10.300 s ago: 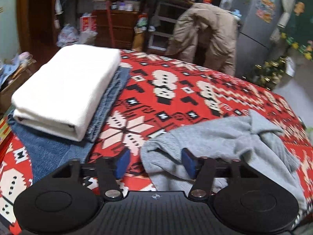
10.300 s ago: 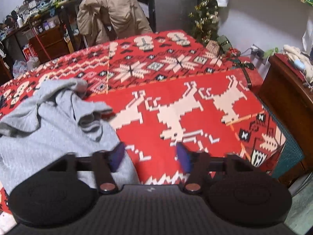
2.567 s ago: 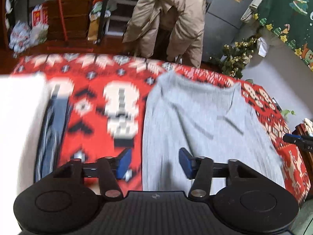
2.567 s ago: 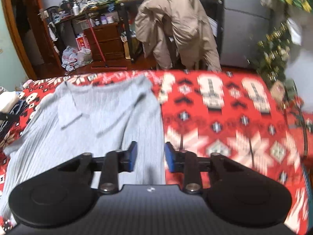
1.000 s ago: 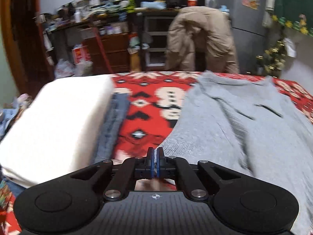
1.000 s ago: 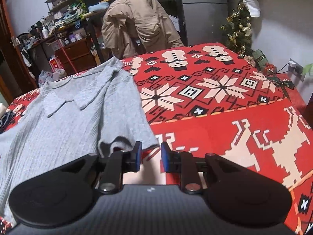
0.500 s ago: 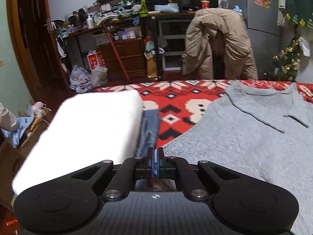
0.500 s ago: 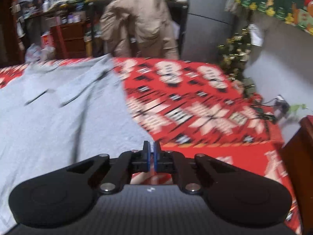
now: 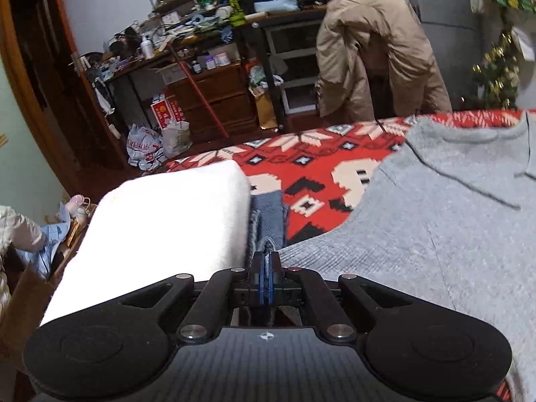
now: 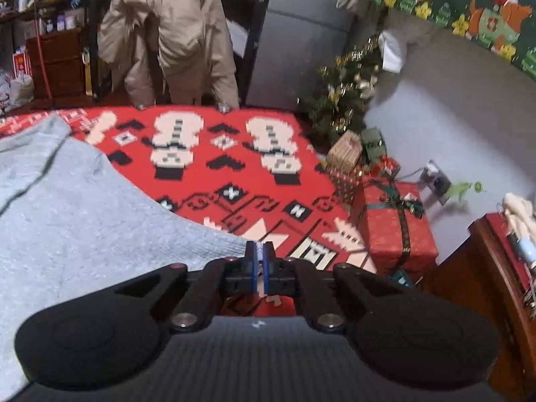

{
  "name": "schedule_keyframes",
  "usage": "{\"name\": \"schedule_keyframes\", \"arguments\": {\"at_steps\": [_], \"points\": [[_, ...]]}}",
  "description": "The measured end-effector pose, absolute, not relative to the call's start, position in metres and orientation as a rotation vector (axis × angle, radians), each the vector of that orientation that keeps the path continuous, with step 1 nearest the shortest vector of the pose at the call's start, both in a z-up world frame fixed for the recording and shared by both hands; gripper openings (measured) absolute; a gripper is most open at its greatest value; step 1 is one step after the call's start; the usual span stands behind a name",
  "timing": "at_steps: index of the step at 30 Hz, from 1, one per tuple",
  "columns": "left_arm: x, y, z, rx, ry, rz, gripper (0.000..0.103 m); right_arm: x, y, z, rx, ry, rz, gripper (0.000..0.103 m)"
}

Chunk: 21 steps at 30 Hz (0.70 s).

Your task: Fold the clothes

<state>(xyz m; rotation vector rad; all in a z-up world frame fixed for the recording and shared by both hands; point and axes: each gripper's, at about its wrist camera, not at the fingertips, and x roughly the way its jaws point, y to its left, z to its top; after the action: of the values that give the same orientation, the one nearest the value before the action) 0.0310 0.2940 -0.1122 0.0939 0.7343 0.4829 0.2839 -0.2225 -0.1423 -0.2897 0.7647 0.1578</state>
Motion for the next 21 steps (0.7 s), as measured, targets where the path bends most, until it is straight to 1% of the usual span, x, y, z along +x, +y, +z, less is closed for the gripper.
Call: {"name": "schedule_keyframes", "arguments": {"at_steps": [2,4,5,6,7,8,9,15,16,17,21], "points": [[0.032,0.293,-0.112,0.103,0.745,0.47,0.003,0.284,-0.22,-0.151,-0.296,0.786,0.164,0.004],[0.031,0.294,-0.109,0.087,0.748,0.447,0.011,0.279,-0.22,-0.152,-0.279,0.782,0.172,0.005],[0.03,0.295,-0.107,0.072,0.747,0.433,0.013,0.276,-0.221,-0.152,-0.268,0.776,0.175,0.01],[0.027,0.295,-0.104,0.053,0.744,0.42,0.015,0.272,-0.222,-0.151,-0.256,0.769,0.178,0.012],[0.025,0.295,-0.1,0.035,0.74,0.406,0.021,0.268,-0.224,-0.147,-0.244,0.759,0.179,0.017],[0.022,0.295,-0.097,0.02,0.736,0.395,0.026,0.262,-0.228,-0.143,-0.232,0.751,0.183,0.018],[0.017,0.292,-0.094,0.013,0.732,0.388,0.034,0.256,-0.231,-0.138,-0.219,0.744,0.192,0.018],[-0.018,0.266,-0.08,-0.091,0.726,0.283,0.035,0.194,-0.243,-0.107,-0.154,0.722,0.284,0.019],[-0.026,0.258,-0.08,-0.122,0.733,0.244,0.035,0.18,-0.243,-0.104,-0.147,0.72,0.312,0.021],[-0.034,0.251,-0.08,-0.153,0.74,0.205,0.036,0.164,-0.24,-0.102,-0.149,0.72,0.338,0.024],[-0.061,0.216,-0.088,-0.233,0.78,0.07,0.038,0.1,-0.231,-0.108,-0.123,0.739,0.411,0.026]]}}
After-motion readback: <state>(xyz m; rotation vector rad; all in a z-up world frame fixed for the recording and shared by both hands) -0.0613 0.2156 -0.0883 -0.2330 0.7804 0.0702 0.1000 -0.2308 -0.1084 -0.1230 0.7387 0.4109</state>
